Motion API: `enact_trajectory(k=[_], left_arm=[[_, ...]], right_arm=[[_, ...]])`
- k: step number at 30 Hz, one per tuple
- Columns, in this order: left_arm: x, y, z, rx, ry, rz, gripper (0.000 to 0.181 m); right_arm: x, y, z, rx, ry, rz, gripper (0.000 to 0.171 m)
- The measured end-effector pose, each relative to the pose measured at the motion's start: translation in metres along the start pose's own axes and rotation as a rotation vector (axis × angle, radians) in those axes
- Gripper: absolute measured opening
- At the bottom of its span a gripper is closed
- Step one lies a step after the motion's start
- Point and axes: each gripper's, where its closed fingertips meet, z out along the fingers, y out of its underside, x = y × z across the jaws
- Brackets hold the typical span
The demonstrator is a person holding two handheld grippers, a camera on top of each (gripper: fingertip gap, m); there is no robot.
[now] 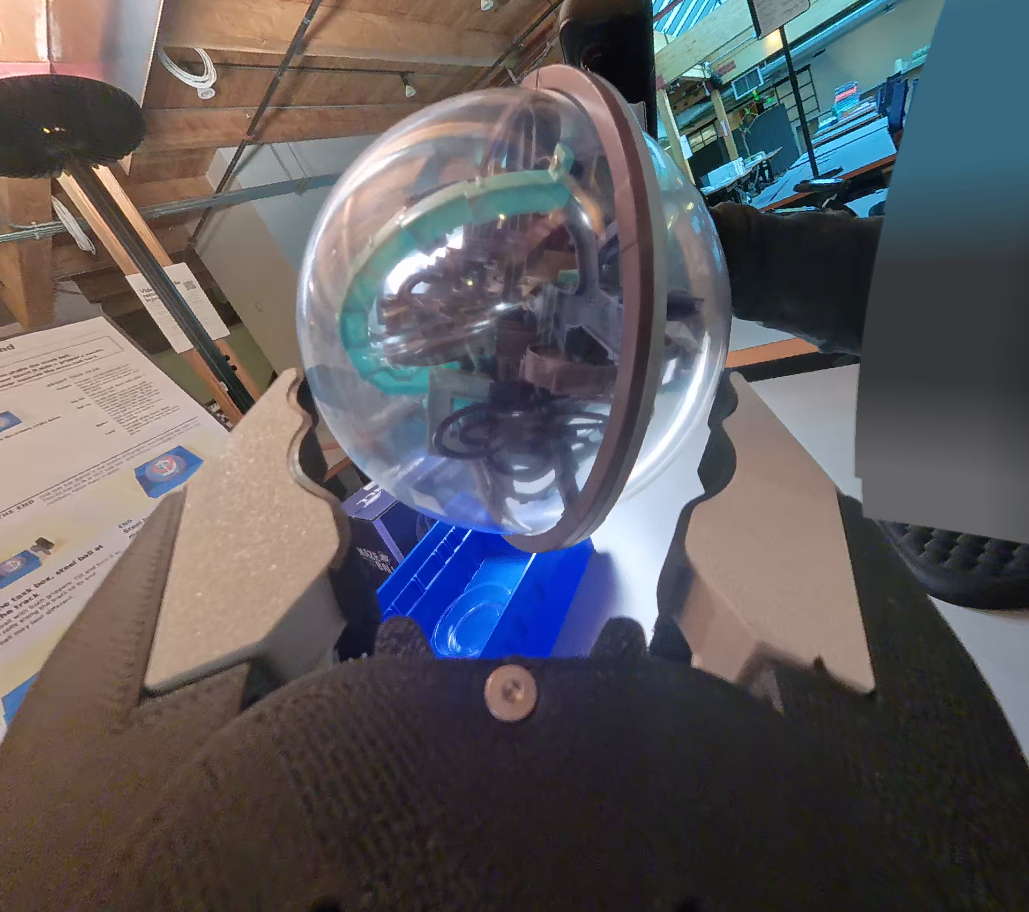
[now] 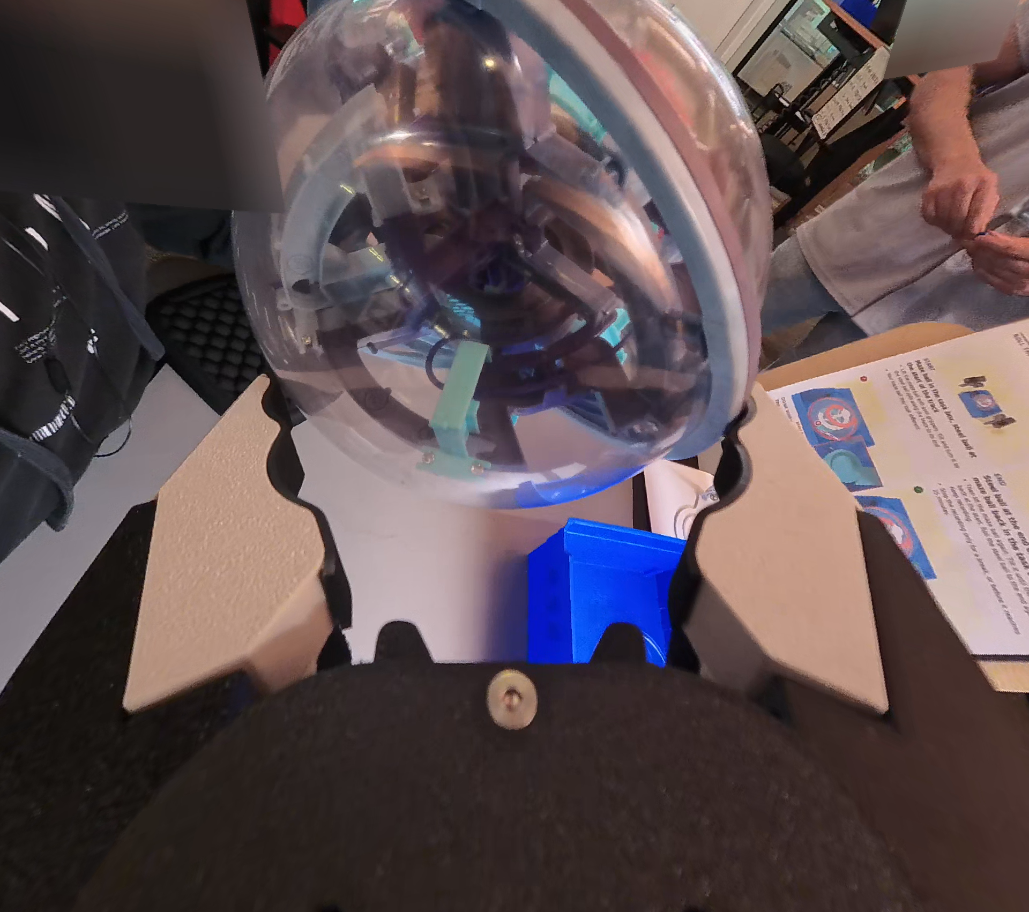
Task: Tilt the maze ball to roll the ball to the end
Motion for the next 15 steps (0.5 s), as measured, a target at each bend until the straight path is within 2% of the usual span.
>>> enact_trajectory(k=[9, 15], left_arm=[[-0.002, 0.014, 0.001, 0.038, 0.035, -0.012, 0.137], [0.002, 0.029, 0.010, 0.096, 0.127, -0.025, 0.137]], right_arm=[[0.004, 0.011, 0.001, -0.047, 0.040, -0.003, 0.150], [0.001, 0.023, -0.005, -0.104, 0.144, -0.005, 0.150]])
